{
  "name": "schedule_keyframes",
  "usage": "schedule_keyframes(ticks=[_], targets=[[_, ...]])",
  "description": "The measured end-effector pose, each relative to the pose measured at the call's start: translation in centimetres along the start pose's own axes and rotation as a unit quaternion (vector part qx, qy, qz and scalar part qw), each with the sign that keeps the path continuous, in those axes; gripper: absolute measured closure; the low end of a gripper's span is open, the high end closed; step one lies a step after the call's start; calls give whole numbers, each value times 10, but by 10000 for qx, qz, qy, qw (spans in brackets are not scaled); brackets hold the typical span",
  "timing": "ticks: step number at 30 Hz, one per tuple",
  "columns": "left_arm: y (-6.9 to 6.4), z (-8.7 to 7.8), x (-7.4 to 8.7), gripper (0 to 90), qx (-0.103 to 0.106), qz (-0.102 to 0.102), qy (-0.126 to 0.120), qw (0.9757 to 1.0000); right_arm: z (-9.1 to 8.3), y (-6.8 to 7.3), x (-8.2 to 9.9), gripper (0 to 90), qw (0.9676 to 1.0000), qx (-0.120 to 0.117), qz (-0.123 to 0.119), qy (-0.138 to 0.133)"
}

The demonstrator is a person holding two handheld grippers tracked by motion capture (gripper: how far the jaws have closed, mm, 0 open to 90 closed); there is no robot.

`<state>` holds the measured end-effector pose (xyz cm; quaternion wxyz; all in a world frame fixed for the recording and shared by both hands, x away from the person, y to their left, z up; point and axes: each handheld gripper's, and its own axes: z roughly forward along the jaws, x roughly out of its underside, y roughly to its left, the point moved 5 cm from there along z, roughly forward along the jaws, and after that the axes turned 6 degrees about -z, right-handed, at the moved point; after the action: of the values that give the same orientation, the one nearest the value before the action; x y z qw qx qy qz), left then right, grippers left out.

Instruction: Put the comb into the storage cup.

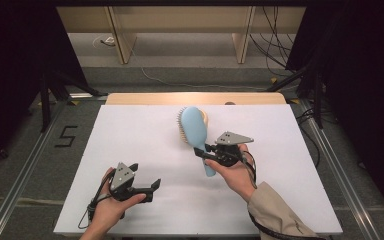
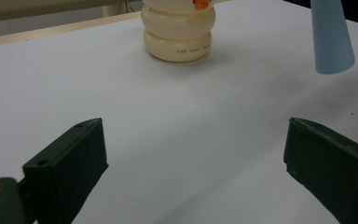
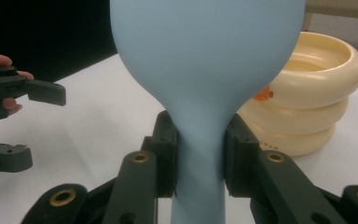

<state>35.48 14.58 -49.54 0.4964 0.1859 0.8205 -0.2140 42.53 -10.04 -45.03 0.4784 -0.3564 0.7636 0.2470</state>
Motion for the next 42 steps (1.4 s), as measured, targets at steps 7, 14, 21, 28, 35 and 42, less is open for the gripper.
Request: schedule_keyframes(ticks=[7,14,21,28,35,42], targets=[[-4,1,0,58,50,-11,-23,10000,1,3,0,703,10000,-51,25,-33],[-8,2,0,62,125,-4,-21,9999,4,8,1,703,9999,-96,-1,-36],[-9,3,0,65,148,-7,-9,9999,5,11,2,703,9999,-129,-10,-45],[-11,4,1,67,180,-3,-7,9998,8,16,4,703,9998,-179,-12,-16],[-12,4,1,70,198,-12,1,9998,12,22,6,703,9997,-240,-13,-26],[-14,5,1,71,218,2,8,9998,13,24,6,703,9996,-262,7,-53]])
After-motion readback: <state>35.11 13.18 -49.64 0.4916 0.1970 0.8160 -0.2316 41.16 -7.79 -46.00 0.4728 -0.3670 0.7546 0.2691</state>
